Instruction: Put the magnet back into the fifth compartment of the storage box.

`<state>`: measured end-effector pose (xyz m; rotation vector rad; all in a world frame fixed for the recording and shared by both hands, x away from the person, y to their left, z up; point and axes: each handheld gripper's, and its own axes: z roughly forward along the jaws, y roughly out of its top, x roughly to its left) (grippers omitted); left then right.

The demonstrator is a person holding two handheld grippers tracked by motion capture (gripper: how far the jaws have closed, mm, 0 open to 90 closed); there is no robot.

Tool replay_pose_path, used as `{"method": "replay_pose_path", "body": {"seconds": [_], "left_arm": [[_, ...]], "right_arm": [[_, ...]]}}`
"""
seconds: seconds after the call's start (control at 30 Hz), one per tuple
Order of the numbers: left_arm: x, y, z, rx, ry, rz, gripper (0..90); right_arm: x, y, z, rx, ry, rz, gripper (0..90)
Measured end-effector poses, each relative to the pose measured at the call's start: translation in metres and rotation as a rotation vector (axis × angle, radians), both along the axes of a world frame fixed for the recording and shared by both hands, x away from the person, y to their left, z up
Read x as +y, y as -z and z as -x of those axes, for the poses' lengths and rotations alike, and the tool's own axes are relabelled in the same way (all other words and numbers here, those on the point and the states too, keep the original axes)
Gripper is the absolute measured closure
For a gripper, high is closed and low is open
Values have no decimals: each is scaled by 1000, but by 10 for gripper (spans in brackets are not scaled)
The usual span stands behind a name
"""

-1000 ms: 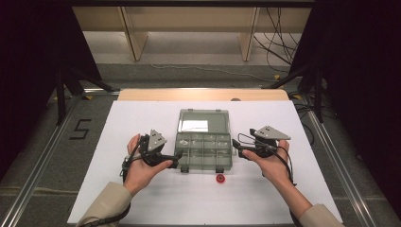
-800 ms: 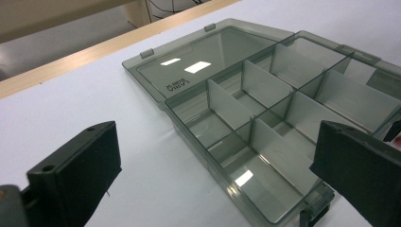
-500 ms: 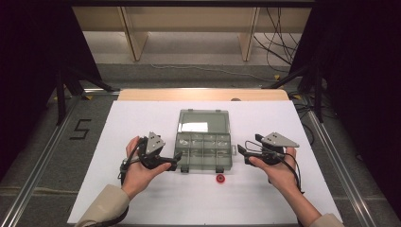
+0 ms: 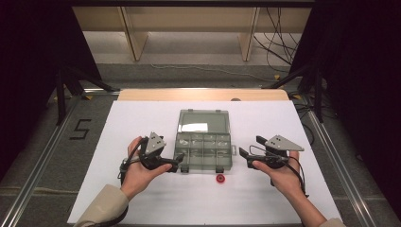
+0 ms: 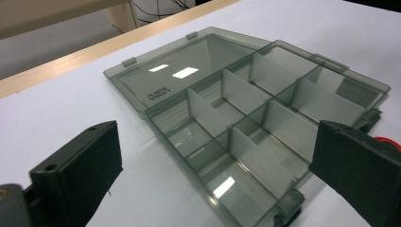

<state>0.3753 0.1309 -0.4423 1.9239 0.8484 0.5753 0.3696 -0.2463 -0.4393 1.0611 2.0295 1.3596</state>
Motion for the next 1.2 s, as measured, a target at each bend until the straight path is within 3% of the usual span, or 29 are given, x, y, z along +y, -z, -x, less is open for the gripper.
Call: {"method": "replay_pose_path", "body": {"seconds": [0.07,0.1,0.17,0.2,0.23,0.27,0.3,0.4,0.5,0.7,0.8,0.93,1.13,1.2], "left_arm": [[-2,-1,2,4,-2,2,20],[-6,-3,6,5,23,0,20],[-10,-5,10,5,38,-9,20],[-14,-5,12,10,44,-7,21],[-17,-5,14,13,60,-16,22],[-17,-5,14,13,60,-16,22],[-24,-7,18,21,90,-51,22],[-34,-6,24,38,111,-55,26],[-47,-4,30,60,160,-107,38],[-77,6,40,143,274,-193,75],[-90,11,42,166,313,-223,89],[-107,18,44,178,349,-271,105],[-125,27,44,198,376,-311,116],[-130,28,43,215,378,-322,131]], "right_arm": [[-2,-1,3,-9,-4,-13,187],[-2,-1,4,-25,-6,-38,187],[-5,-4,9,-30,-2,-28,188],[-5,-3,10,-43,-11,-48,188],[-8,-5,13,-39,-4,-27,188],[-8,-4,14,-52,-13,-54,188],[-10,-5,17,-43,-9,-35,188],[-11,-4,21,-49,-7,-46,189],[-15,-4,28,-46,-10,-41,189],[-19,-5,37,-41,-11,-45,189],[-19,-5,40,-60,-16,-57,190],[-21,-6,45,-64,-21,-64,189],[-21,-6,50,-77,-44,-85,189],[-21,-7,53,-62,-46,-82,189]]}}
